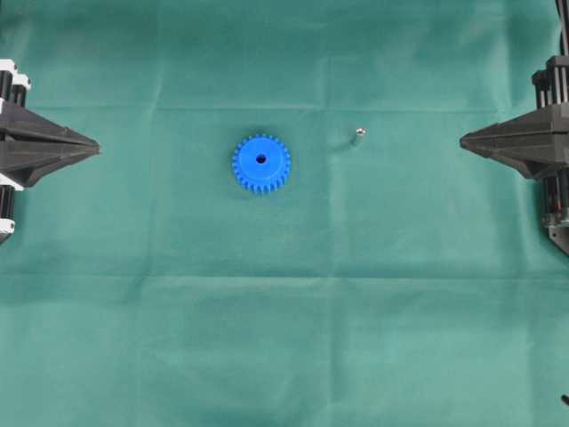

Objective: Insert the shaft placed at a random location into the center hole of the medium gear at another random location.
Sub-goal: 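Move the right gripper left toward the silver shaft, fingers open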

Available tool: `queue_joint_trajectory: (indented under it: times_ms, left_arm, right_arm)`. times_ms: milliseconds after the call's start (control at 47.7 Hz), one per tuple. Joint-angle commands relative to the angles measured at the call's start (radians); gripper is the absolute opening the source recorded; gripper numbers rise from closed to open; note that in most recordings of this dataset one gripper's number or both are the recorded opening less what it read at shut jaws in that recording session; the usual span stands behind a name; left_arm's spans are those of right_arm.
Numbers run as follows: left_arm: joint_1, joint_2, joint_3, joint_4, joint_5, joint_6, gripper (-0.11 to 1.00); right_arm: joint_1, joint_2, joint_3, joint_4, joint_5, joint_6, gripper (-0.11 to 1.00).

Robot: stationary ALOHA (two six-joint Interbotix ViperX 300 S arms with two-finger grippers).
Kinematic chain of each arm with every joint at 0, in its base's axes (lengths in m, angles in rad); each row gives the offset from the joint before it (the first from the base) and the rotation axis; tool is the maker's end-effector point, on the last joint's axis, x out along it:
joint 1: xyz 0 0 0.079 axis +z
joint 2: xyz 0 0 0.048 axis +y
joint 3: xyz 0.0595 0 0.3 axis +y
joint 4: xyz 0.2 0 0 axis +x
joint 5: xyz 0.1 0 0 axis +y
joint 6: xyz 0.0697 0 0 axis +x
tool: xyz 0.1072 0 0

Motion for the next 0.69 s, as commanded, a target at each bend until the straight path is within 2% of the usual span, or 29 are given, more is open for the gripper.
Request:
queue_joint_trajectory:
  times_ms: [0,440,545,671]
  left_arm:
    - [0.0,0.015,-0.038,0.009,-0.002,-0.008,0.0]
    - [-0.002,0.017,-0.038,0.011,0.005,-0.012,0.0]
    - [-0.002,0.017,-0.035,0.011,0.005,-0.012,0.0]
    - [-0.002,0.017,-0.035,0.011,0.005,-0.012,0.0]
  right_arm:
    - [-0.011,0.011,-0.025,0.002,-0.011,0.011,0.01]
    - [-0.074,0.144,-0.015,0.002,-0.032,0.009,0.02]
    - [-0.101,0.222,-0.012,0.002,-0.092,0.009,0.21]
    - [-0.137,0.342,-0.012,0.002,-0.167,0.002,0.58]
